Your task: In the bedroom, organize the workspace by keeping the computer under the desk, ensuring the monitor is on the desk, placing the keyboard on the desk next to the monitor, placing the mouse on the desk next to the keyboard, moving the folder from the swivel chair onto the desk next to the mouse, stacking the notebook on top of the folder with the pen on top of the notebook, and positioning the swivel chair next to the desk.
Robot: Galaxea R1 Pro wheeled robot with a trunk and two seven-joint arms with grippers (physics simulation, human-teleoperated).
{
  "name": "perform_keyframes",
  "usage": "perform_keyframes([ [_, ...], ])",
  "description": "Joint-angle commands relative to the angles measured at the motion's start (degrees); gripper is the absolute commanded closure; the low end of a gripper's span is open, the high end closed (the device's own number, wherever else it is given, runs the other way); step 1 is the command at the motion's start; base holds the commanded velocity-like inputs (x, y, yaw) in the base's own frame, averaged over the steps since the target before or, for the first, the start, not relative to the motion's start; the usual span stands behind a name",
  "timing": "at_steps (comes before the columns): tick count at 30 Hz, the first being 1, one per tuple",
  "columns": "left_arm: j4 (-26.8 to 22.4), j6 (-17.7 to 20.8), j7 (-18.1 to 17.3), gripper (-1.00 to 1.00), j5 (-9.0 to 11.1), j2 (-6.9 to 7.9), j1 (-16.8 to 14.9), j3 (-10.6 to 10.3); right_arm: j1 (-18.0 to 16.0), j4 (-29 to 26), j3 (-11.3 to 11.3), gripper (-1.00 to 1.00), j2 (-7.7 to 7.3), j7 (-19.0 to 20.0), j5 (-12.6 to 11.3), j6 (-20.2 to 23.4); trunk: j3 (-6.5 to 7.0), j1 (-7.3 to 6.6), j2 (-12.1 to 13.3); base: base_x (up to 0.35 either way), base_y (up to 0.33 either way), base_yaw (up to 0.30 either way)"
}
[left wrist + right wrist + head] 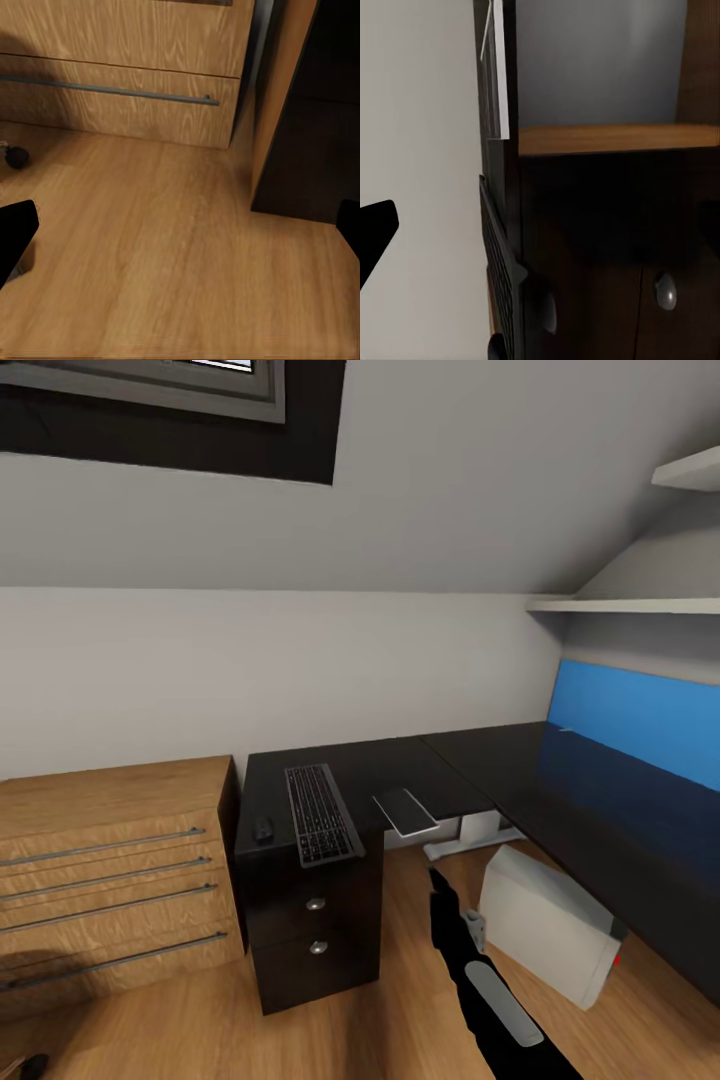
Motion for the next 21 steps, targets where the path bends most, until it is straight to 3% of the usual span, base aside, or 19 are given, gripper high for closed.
perform_keyframes([
  [1, 0.16, 0.18, 0.41, -1.0, 0.34, 0.09, -0.01, -0.39, -0.05, 0.4, 0.22, -1.0, -0.1, 0.34, -0.6, -0.41, 0.14, -0.23, 0.39, -0.002, 0.0, 0.0],
  [5, 1.26, 2.85, 0.43, -1.0, 0.37, 0.02, -0.01, -0.38, -0.06, 2.5, 0.21, -1.0, -0.32, 0.39, -0.52, -0.57, 0.86, -1.11, 1.99, 0.0, 0.0, 0.0],
  [11, 1.97, 11.37, 0.56, -1.0, 0.54, -0.13, 0.06, -0.33, -0.07, 10.65, 0.39, -1.0, -2.26, 0.55, 1.32, -1.94, 1.93, -2.42, 4.4, 0.0, 0.0, 0.0],
  [16, 2.15, 16.02, 0.53, -1.0, 0.66, -0.16, 0.07, -0.27, -0.07, 15.89, 0.52, -1.0, -3.83, 0.56, 6.73, -2.99, 2.83, -3.52, 6.4, 0.0, 0.0, 0.0],
  [17, 2.19, 16.92, 0.52, -1.0, 0.68, -0.16, 0.07, -0.24, -0.07, 17.85, 0.53, -1.0, -4.49, 0.55, 9.34, -3.84, 3.01, -3.74, 6.81, 0.0, 0.0, 0.0],
  [21, 2.22, 17.95, 0.49, -1.0, 0.7, -0.3, 0.07, -0.26, -0.07, 22.35, 0.58, -1.0, -5.56, 0.54, 14.01, -7.0, 3.73, -4.62, 8.41, 0.0, 0.0, 0.0],
])
